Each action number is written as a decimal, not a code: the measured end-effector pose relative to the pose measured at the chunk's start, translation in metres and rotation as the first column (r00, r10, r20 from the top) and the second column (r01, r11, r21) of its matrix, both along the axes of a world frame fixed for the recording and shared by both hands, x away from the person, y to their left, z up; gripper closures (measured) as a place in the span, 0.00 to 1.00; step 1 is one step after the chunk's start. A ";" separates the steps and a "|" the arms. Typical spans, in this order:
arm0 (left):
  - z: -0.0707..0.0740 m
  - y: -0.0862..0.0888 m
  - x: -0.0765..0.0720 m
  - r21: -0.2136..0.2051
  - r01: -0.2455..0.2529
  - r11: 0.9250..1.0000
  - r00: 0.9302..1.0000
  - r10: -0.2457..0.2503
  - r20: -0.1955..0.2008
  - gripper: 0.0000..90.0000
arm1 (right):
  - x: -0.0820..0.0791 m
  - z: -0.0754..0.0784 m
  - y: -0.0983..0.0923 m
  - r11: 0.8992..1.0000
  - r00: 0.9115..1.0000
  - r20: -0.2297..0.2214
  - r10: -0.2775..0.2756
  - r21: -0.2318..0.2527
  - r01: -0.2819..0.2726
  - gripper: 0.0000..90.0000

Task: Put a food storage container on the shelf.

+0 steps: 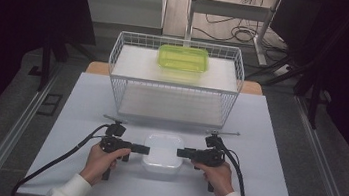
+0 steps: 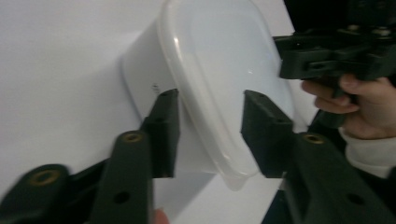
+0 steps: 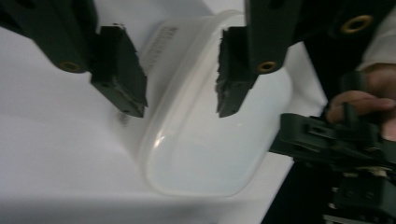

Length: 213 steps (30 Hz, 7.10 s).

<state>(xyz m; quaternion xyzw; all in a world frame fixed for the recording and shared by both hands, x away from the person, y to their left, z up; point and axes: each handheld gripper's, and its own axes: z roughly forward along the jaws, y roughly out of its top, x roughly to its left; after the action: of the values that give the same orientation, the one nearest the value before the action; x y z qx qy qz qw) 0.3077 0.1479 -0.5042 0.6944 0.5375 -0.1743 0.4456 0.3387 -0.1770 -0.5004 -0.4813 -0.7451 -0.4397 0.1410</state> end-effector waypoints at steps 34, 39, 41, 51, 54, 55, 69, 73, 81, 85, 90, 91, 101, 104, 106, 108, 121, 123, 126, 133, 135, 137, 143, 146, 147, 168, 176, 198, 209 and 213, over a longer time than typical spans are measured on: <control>0.016 0.010 -0.017 -0.006 0.006 1.000 0.995 -0.005 0.099 0.89 | -0.012 0.019 -0.010 0.998 0.997 0.076 -0.007 0.059 0.002 0.86; 0.021 0.010 -0.020 -0.008 0.002 1.000 0.993 -0.001 0.120 0.89 | -0.013 0.024 -0.010 0.998 0.995 0.101 0.003 0.059 -0.009 0.86; 0.023 0.009 -0.021 -0.009 -0.001 1.000 0.992 0.002 0.129 0.89 | -0.014 0.028 -0.010 0.998 0.994 0.113 0.004 0.056 -0.011 0.86; 0.031 0.011 -0.024 -0.017 -0.007 1.000 0.987 0.009 0.161 0.88 | -0.019 0.043 -0.008 0.999 0.985 0.169 0.022 0.043 -0.030 0.85; 0.035 0.013 -0.024 -0.023 -0.004 1.000 0.985 0.008 0.171 0.88 | -0.020 0.047 -0.007 0.998 0.981 0.191 0.029 0.043 -0.038 0.85; 0.036 0.014 -0.024 -0.021 -0.004 1.000 0.985 0.007 0.174 0.88 | -0.021 0.048 -0.007 0.998 0.981 0.191 0.029 0.045 -0.039 0.85; 0.053 0.011 -0.028 0.007 -0.016 1.000 0.973 0.014 0.229 0.88 | -0.024 0.063 -0.007 0.998 0.969 0.243 0.037 0.039 -0.048 0.85; 0.057 0.011 -0.029 0.015 -0.019 1.000 0.970 0.015 0.241 0.88 | -0.024 0.067 -0.006 0.998 0.964 0.261 0.039 0.034 -0.050 0.85; 0.064 0.009 -0.028 0.016 -0.018 1.000 0.965 0.013 0.262 0.88 | -0.024 0.073 -0.007 0.998 0.959 0.282 0.040 0.031 -0.051 0.85; 0.065 0.010 -0.027 0.011 -0.020 1.000 0.964 0.017 0.264 0.88 | -0.023 0.076 -0.007 0.998 0.955 0.295 0.044 0.028 -0.054 0.85; 0.071 0.010 -0.024 0.010 -0.025 1.000 0.961 0.021 0.275 0.88 | -0.020 0.079 -0.006 0.998 0.954 0.298 0.043 0.028 -0.054 0.85; 0.074 0.010 -0.023 0.011 -0.027 1.000 0.959 0.023 0.282 0.88 | -0.020 0.081 -0.006 0.998 0.954 0.298 0.040 0.029 -0.051 0.85; 0.114 0.011 -0.008 0.007 -0.030 1.000 0.942 0.026 0.334 0.88 | -0.007 0.115 -0.006 0.997 0.934 0.355 0.022 0.056 -0.044 0.85; 0.123 0.012 -0.003 0.006 -0.036 0.999 0.938 0.032 0.345 0.88 | -0.002 0.127 -0.006 0.997 0.930 0.368 0.016 0.066 -0.044 0.85; 0.132 0.013 0.001 -0.002 -0.042 0.999 0.934 0.040 0.356 0.88 | 0.002 0.136 -0.005 0.997 0.925 0.380 0.012 0.071 -0.042 0.85; 0.140 0.014 0.005 -0.005 -0.043 0.999 0.929 0.042 0.366 0.88 | 0.005 0.145 -0.004 0.997 0.920 0.391 0.010 0.071 -0.041 0.85; 0.190 0.019 0.035 -0.011 -0.047 0.999 0.908 0.047 0.416 0.88 | 0.029 0.195 0.000 0.994 0.894 0.448 0.002 0.094 -0.049 0.85; 0.199 0.019 0.042 -0.008 -0.050 0.999 0.906 0.049 0.420 0.87 | 0.033 0.203 0.001 0.994 0.893 0.451 0.000 0.097 -0.049 0.85; 0.206 0.020 0.050 -0.013 -0.050 0.999 0.906 0.051 0.420 0.87 | 0.042 0.215 0.001 0.994 0.890 0.457 0.001 0.096 -0.051 0.85; 0.228 0.020 0.081 -0.032 -0.048 0.998 0.908 0.057 0.414 0.87 | 0.070 0.237 0.001 0.994 0.893 0.450 -0.011 0.102 -0.039 0.85; 0.234 0.020 0.093 -0.044 -0.050 0.998 0.912 0.064 0.406 0.87 | 0.078 0.242 0.000 0.993 0.894 0.447 -0.026 0.116 -0.029 0.85; 0.239 0.020 0.104 -0.052 -0.055 0.997 0.914 0.072 0.398 0.87 | 0.087 0.248 0.000 0.992 0.893 0.448 -0.037 0.125 -0.022 0.85; 0.247 0.016 0.129 -0.032 -0.066 0.997 0.919 0.073 0.388 0.87 | 0.114 0.255 -0.001 0.992 0.902 0.427 -0.055 0.123 0.003 0.85; 0.248 0.014 0.139 -0.030 -0.074 0.997 0.925 0.080 0.372 0.87 | 0.126 0.256 -0.002 0.992 0.910 0.410 -0.069 0.128 0.017 0.85; 0.248 0.013 0.143 -0.033 -0.076 0.997 0.927 0.083 0.365 0.87 | 0.130 0.256 -0.002 0.992 0.911 0.407 -0.073 0.126 0.023 0.85; 0.228 0.021 0.190 -0.188 -0.143 0.972 0.974 0.171 0.148 0.83 | 0.185 0.238 0.000 0.976 0.979 0.126 -0.162 0.170 0.139 0.80; 0.219 0.019 0.200 -0.222 -0.144 0.964 0.978 0.173 0.119 0.78 | 0.194 0.233 -0.003 0.965 0.982 0.037 -0.188 0.194 0.177 0.77; 0.220 0.040 0.102 -0.026 -0.154 0.988 0.864 0.148 0.481 0.24 | 0.112 0.240 -0.040 0.993 0.870 0.480 -0.113 0.084 0.083 0.29; 0.132 0.058 0.009 0.099 -0.131 0.986 0.859 0.063 0.508 0.24 | 0.034 0.174 -0.080 0.998 0.852 0.520 -0.053 0.006 0.059 0.28; 0.106 0.061 -0.011 0.137 -0.128 0.982 0.869 0.044 0.493 0.24 | 0.014 0.143 -0.090 0.998 0.867 0.496 -0.047 -0.001 0.055 0.28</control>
<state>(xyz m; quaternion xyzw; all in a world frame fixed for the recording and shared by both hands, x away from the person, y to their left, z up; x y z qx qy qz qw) 0.2967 0.2093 -0.3985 0.7256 0.4507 0.0719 0.5150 0.3530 -0.2674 -0.3577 -0.3731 -0.7467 -0.5462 -0.0700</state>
